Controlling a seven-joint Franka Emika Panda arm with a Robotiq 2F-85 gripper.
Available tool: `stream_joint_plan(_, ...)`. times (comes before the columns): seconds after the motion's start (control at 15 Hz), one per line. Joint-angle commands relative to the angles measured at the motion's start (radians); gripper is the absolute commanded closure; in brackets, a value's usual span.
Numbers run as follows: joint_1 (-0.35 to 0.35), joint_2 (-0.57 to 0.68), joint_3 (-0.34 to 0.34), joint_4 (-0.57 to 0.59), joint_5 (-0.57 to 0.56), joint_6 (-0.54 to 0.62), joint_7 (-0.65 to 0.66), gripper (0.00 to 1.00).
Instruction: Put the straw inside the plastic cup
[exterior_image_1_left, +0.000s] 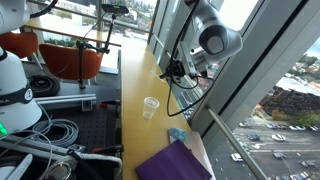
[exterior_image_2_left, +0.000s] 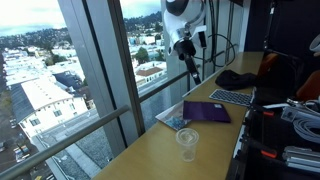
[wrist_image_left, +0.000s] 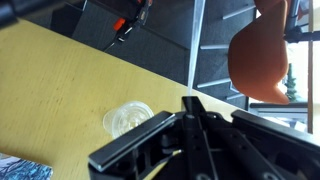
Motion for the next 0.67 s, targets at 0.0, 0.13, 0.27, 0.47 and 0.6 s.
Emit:
stream_joint_plan(0.0,0.000,0.122,-0.029,0.186,0.122,-0.130,0.124,1.00)
stream_joint_plan(0.13,-0.006,0.168,-0.042,0.210,0.181,-0.129,0.185,1.00)
stream_joint_plan(0.27,-0.014,0.218,-0.048,0.221,0.239,-0.119,0.243,1.00)
stream_joint_plan(0.47,-0.021,0.259,-0.053,0.194,0.327,-0.101,0.336,1.00)
stream_joint_plan(0.6,-0.015,0.266,-0.061,0.157,0.375,-0.081,0.381,1.00)
